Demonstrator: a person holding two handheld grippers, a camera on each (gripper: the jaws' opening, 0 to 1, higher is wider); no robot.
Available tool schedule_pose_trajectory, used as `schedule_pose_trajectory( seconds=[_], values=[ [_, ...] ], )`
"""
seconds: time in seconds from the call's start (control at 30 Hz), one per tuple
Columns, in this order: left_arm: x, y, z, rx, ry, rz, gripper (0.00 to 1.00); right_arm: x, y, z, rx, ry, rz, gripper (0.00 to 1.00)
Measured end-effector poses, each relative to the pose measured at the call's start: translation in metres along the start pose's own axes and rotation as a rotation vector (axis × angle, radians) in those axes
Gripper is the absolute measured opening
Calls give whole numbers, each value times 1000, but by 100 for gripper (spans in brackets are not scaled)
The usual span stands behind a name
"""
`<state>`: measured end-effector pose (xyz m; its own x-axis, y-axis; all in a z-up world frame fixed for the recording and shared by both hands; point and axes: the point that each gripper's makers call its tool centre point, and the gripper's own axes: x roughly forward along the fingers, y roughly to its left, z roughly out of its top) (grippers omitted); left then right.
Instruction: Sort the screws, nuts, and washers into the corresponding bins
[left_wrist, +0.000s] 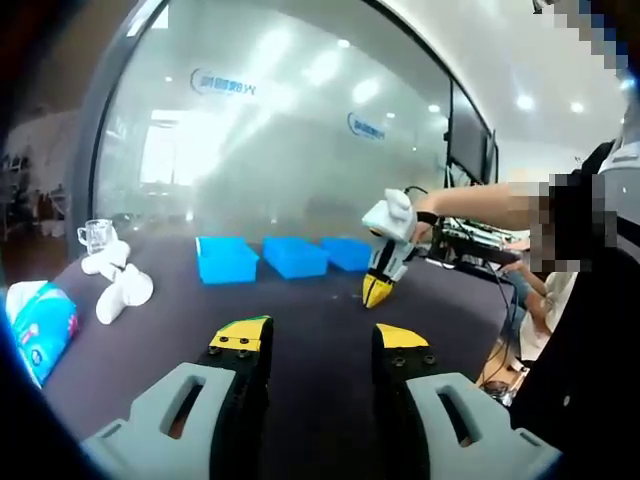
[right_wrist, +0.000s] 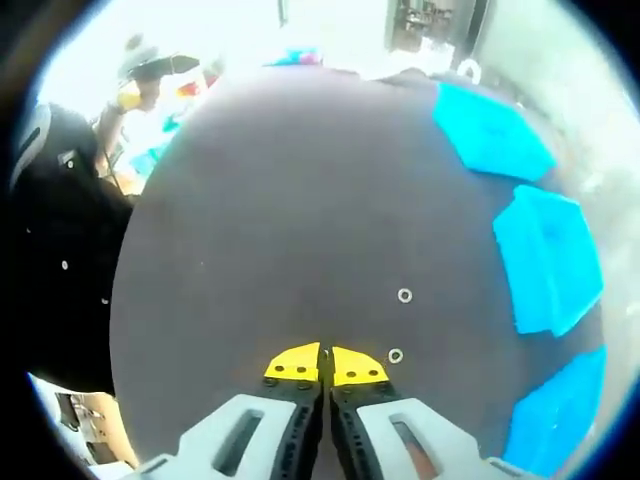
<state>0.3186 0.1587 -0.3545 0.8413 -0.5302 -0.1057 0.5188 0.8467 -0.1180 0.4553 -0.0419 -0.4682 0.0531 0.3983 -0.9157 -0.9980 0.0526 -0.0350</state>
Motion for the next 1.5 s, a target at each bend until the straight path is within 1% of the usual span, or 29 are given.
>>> schedule_pose_trajectory(
  seconds=[0.33, 0.4, 0.47, 0.63, 0.9, 0.97, 1.07, 1.17, 1.23, 1.5],
  values=[
    [-1, -2, -1, -2, 0, -1, 39, -12, -8, 0, 21, -28, -23, 0],
    [-1, -3, -1, -1, 1, -1, 39, -10, -4, -2, 11, -18, -13, 3],
    [-1, -3, -1, -2, 1, -1, 39, -8, 1, -4, -29, 4, 2, 5],
    [-1, -4, -3, -1, 4, 1, 39, -2, 4, -6, -89, 42, 1, 6],
    [-2, -2, -4, -5, 3, 8, 39, 1, 2, -6, -88, 66, 14, 7],
    [-2, -1, -3, -7, 1, 9, 39, 2, 3, -6, -87, 71, 25, 6],
    [-2, 0, -4, -7, 2, 9, 39, 3, 5, -5, -113, 83, 49, 5],
    [-2, 0, -5, -9, 4, 9, 39, 3, 6, -5, -105, 95, 67, 3],
    [-2, 1, -5, -13, 3, 9, 39, 3, 8, -5, -107, 97, 77, 1],
    [-1, 3, -3, -14, 0, 9, 39, 2, 9, -5, -100, 92, 79, 0]
  ],
)
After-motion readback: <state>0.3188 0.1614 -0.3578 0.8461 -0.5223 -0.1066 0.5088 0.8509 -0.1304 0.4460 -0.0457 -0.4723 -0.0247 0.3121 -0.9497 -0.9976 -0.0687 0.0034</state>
